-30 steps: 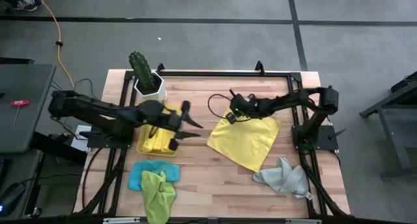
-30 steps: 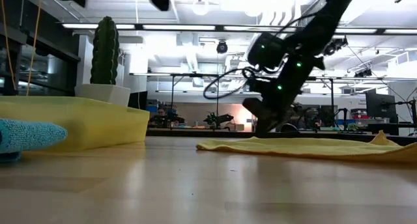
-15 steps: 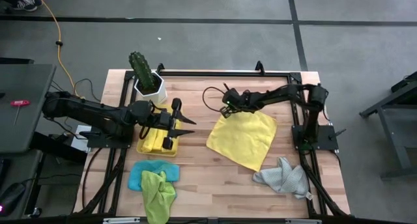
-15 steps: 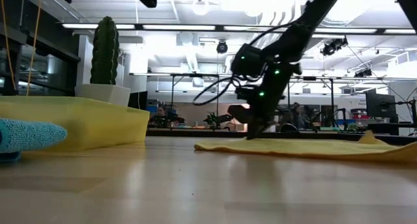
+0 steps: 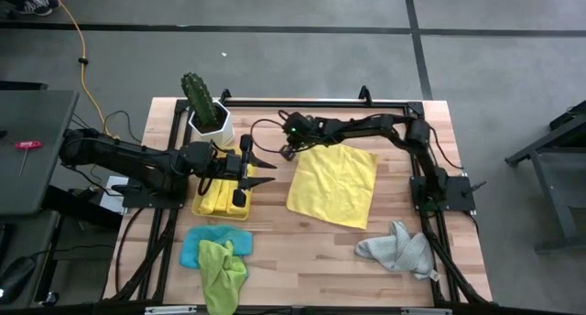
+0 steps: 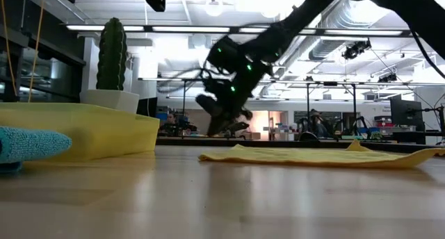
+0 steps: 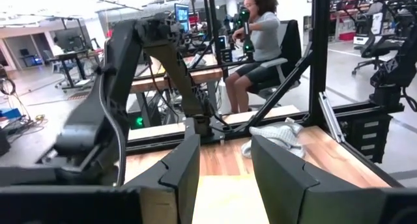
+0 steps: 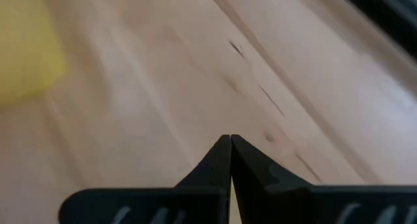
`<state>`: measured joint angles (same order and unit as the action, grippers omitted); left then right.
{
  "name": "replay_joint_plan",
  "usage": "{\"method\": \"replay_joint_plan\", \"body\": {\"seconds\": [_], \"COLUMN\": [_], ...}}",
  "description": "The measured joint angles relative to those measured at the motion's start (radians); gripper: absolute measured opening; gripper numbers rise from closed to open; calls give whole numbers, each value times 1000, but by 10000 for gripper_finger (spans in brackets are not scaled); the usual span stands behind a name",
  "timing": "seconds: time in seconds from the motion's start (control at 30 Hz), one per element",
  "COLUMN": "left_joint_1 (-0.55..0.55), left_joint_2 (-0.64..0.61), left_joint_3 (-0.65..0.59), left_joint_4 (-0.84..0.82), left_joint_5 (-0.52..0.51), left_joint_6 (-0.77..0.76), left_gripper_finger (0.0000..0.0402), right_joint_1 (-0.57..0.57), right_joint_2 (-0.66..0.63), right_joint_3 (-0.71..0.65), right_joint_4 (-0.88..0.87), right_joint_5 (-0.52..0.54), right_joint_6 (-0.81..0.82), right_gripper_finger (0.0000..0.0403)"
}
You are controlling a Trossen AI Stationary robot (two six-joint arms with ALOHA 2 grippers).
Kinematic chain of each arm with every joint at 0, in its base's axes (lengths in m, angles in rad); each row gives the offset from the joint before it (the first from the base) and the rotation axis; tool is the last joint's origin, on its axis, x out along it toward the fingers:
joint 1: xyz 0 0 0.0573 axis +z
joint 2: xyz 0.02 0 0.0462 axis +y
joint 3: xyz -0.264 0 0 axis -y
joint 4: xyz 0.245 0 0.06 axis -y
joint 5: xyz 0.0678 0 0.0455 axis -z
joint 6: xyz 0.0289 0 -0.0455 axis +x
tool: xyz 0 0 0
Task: Fold microfiber towels
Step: Fold the yellow microfiber towel
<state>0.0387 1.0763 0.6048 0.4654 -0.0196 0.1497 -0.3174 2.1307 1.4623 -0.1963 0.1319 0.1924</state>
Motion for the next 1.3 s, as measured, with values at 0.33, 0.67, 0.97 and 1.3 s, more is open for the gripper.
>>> {"method": "replay_joint_plan", "body": {"seconds": [0.33,0.67,0.97,1.3], "left_joint_1": [0,0,0,0], "left_joint_2": [0,1,1,1], "left_joint_3": [0,0,0,0], "left_joint_4": [-51,-48,-42,-43], "left_joint_5": [-34,-44,-79,-79], "left_joint_6": [0,-8,-8,-8], "left_gripper_finger": [127,127,127,127], "right_joint_1": [58,58,-24,-94], "right_joint_2": [-182,-271,-268,-146], "right_joint_3": [-61,-434,-478,-407], "right_joint_4": [-364,-118,72,220], "right_joint_5": [234,201,176,24], "right_joint_6": [11,173,93,51], "right_gripper_finger": [0,0,0,0]}}
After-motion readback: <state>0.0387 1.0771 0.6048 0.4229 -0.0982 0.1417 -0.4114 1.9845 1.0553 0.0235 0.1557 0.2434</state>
